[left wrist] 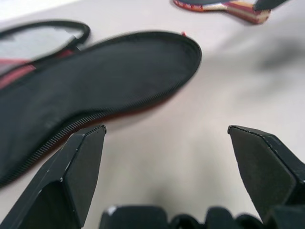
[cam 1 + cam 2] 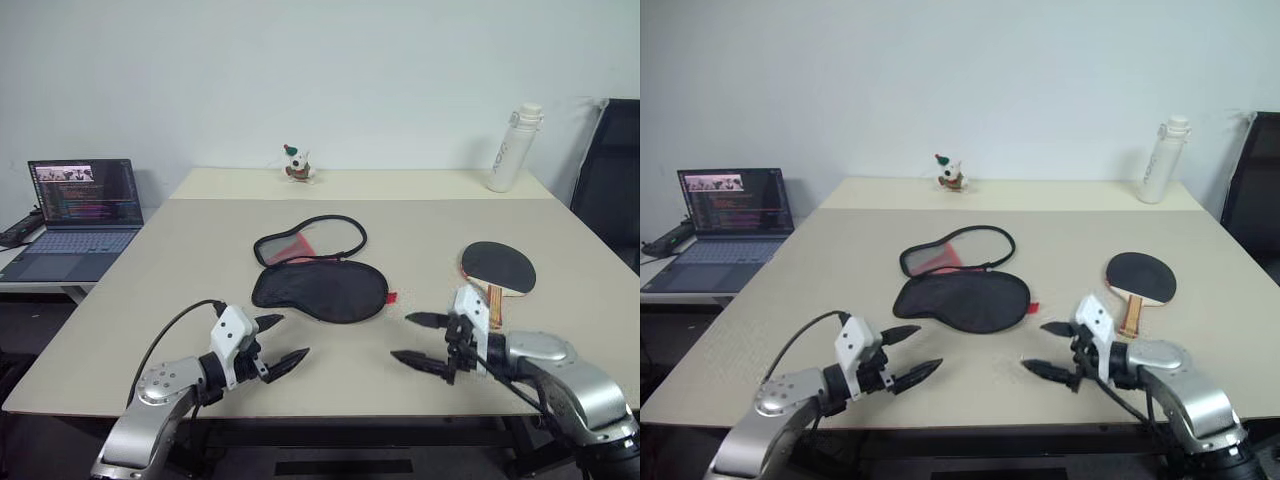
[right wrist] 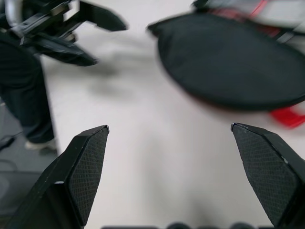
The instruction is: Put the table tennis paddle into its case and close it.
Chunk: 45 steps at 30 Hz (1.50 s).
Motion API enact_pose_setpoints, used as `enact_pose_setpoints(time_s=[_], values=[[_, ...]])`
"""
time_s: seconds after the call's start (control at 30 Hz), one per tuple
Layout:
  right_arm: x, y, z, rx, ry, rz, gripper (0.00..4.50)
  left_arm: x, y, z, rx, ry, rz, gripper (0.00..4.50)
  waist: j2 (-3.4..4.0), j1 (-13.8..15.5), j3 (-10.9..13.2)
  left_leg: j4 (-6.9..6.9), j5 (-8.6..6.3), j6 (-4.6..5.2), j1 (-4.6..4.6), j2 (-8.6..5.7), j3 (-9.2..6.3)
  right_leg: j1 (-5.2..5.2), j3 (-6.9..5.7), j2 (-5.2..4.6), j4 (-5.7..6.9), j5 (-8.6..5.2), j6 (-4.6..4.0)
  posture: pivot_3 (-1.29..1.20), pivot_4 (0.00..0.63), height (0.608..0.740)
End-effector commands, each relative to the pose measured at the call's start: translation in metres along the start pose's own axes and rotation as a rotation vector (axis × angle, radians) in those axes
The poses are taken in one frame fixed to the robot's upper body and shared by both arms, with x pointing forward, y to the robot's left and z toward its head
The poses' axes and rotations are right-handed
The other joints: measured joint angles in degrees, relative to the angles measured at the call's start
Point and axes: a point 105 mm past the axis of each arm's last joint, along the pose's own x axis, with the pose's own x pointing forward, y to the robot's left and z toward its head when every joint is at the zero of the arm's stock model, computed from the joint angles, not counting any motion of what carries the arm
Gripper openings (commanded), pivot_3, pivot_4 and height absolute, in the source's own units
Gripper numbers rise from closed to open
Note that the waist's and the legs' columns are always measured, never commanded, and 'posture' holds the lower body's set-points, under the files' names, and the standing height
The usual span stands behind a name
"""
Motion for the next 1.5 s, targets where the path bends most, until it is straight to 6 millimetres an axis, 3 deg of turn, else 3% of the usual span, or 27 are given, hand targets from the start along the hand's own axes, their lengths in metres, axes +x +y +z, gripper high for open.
enact_pose_setpoints(time_s=[0.03,0.3,0.5,0.67,0.83,1.13,1.5], values=[[-0.001,0.003,0.01,-0.03,-0.03,-0.02,4.5,0.005,0.002,0.011,0.042,-0.045,-0.013,4.46,0.0,0.02,0.0,0.02,0.0,0.0,0.0,-0.01,0.01,0.0,0.01,-0.01,0.0,-0.01,-0.02,0.0,0.15,0.74],[-0.007,0.008,0.014,-0.032,-0.03,-0.059,4.5,0.003,0.019,0.02,0.031,-0.061,-0.067,4.46,-0.02,0.03,0.01,0.02,0.0,0.0,-0.03,0.0,0.0,0.0,-0.02,0.0,-0.06,0.0,0.01,0.0,0.15,0.74],[0.004,0.021,0.025,-0.018,-0.084,-0.027,4.5,-0.007,0.057,0.023,0.109,-0.002,-0.03,4.46,-0.03,-0.08,0.02,0.0,-0.01,0.0,-0.02,0.03,0.0,0.0,-0.05,0.03,-0.08,0.01,0.02,0.0,0.15,0.74],[0.005,0.025,0.037,-0.027,-0.113,-0.016,4.5,0.001,0.074,0.018,0.183,0.057,-0.046,4.46,-0.04,-0.02,0.02,0.01,-0.01,0.0,-0.04,-0.02,0.01,0.01,-0.03,0.02,-0.14,0.04,0.06,0.0,0.15,0.74],[-0.01,0.012,0.062,-0.055,-0.166,-0.07,4.5,0.025,0.086,0.024,0.257,0.083,-0.109,4.46,-0.08,0.21,0.04,0.02,-0.01,0.0,-0.17,-0.05,-0.03,0.0,-0.09,0.02,-0.31,0.22,0.35,0.0,0.15,0.74],[-0.021,0.005,0.09,-0.108,-0.215,-0.11,4.5,0.048,0.088,0.009,0.342,0.224,-0.234,4.46,-0.1,-0.17,0.05,0.04,-0.06,0.1,-0.57,-0.08,0.03,-0.4,-0.04,0.04,-0.36,0.27,0.43,0.0,0.15,0.74],[-0.027,0.001,0.086,-0.108,-0.202,-0.164,4.5,0.049,0.081,0.0,0.359,0.298,-0.346,4.46,-0.1,-0.23,0.04,0.15,-0.05,0.11,-0.79,-0.08,0.03,-0.63,-0.03,0.07,-0.19,0.27,0.44,0.0,0.15,0.74]])
